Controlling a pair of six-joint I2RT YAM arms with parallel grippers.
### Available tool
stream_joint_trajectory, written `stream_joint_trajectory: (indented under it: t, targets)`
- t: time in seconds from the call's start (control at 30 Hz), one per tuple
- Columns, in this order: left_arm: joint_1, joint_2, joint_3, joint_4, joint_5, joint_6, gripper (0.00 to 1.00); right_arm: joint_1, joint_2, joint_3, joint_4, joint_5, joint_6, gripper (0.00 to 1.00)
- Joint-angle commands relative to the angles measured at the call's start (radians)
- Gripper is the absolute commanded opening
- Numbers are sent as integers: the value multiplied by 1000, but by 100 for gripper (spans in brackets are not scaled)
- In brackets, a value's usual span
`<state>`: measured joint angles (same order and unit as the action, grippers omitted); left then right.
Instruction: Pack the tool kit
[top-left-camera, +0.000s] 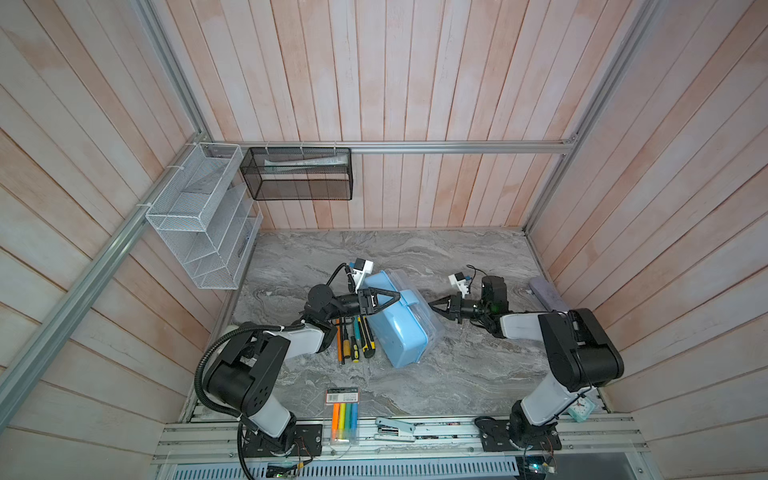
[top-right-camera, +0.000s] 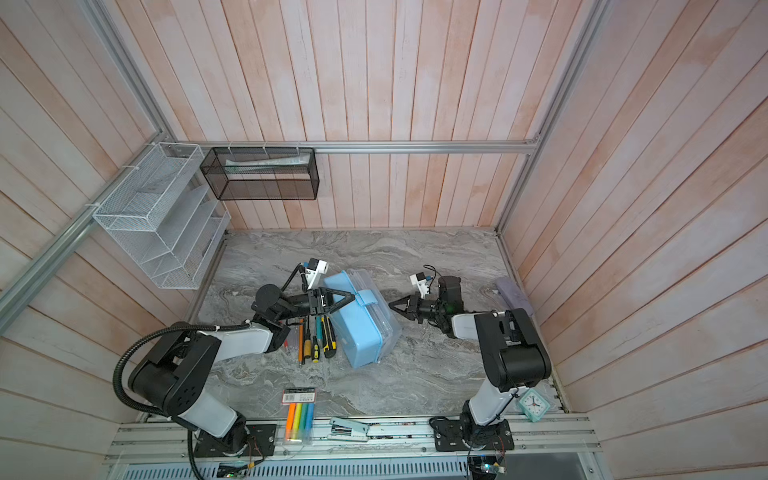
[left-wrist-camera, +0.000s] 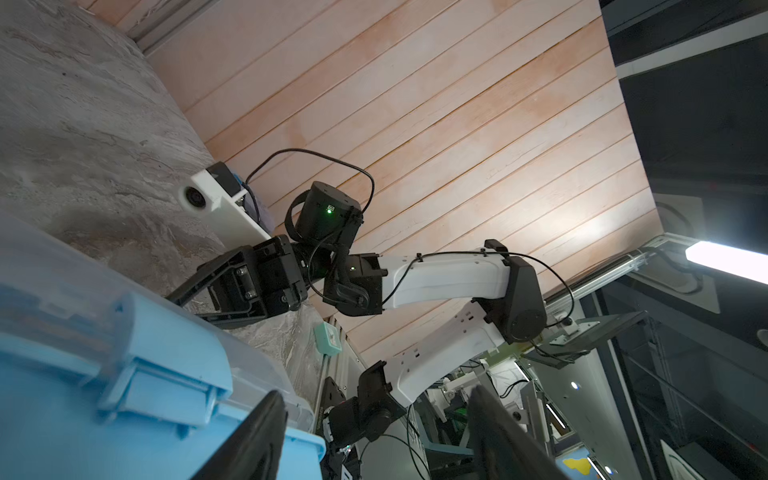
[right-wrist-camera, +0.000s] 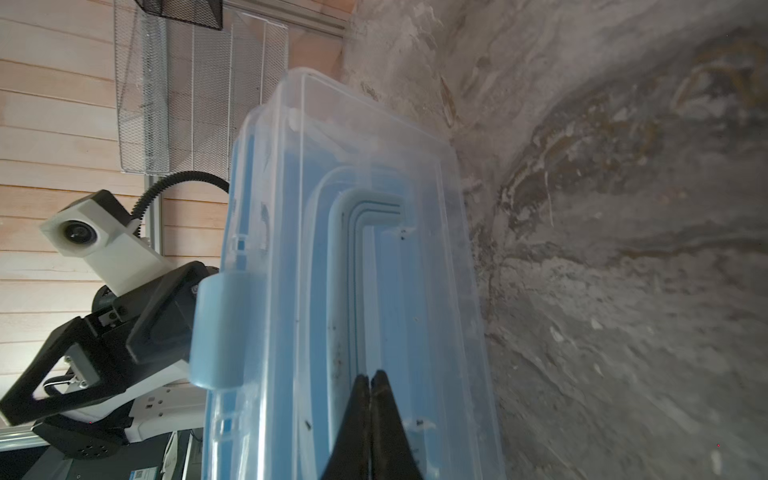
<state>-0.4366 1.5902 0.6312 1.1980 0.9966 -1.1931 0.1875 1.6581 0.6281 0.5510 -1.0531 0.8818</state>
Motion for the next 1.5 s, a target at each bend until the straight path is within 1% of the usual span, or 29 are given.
stream_joint_trajectory:
  t: [0.0,0.23,0.3,0.37,0.4,0.47,0.53,0.6,0.63,0.73,0.8,0.87,0.97,1.1,1.2,1.33,1.47]
  targets:
    - [14,-43,-3,-141,-1,142,73,-25,-101,20,-112,55,-62,0]
    - [35,-69,-3,-222,-7,198,74,-74,-177,21,-165,52,-84,0]
    - [44,-86,-1,-246,-11,207,75,-74,-185,20,-188,70,-102,0]
    - [56,-125,-1,-315,-27,240,77,-74,-194,31,-243,99,-135,0]
    - [61,-144,-1,-364,-38,265,79,-73,-199,37,-268,114,-150,11]
    - [68,-200,11,-509,-75,344,82,-74,-211,46,-293,137,-176,38]
    - [72,-249,35,-687,-136,428,84,-66,-223,72,-371,177,-234,51]
    - [75,-289,52,-843,-224,487,85,-52,-234,98,-441,229,-281,58]
    - [76,-304,65,-939,-285,511,85,-45,-236,109,-468,250,-295,63]
    - [91,-319,84,-1136,-459,533,84,-43,-220,127,-499,286,-290,64]
    - [92,-317,82,-1216,-556,535,82,-43,-200,146,-524,313,-295,63]
    - [93,-311,84,-1276,-628,535,80,-41,-177,161,-531,331,-298,63]
    - [90,-310,83,-1327,-679,539,78,-28,-133,185,-538,333,-306,61]
    - [86,-309,74,-1344,-692,537,76,15,-67,228,-542,328,-322,60]
    - [73,-276,73,-1337,-680,532,75,46,-20,254,-531,326,-319,60]
    - [38,-213,73,-1295,-650,523,73,74,21,265,-502,315,-310,60]
    - [-16,-159,101,-1265,-637,515,72,100,41,259,-481,278,-308,57]
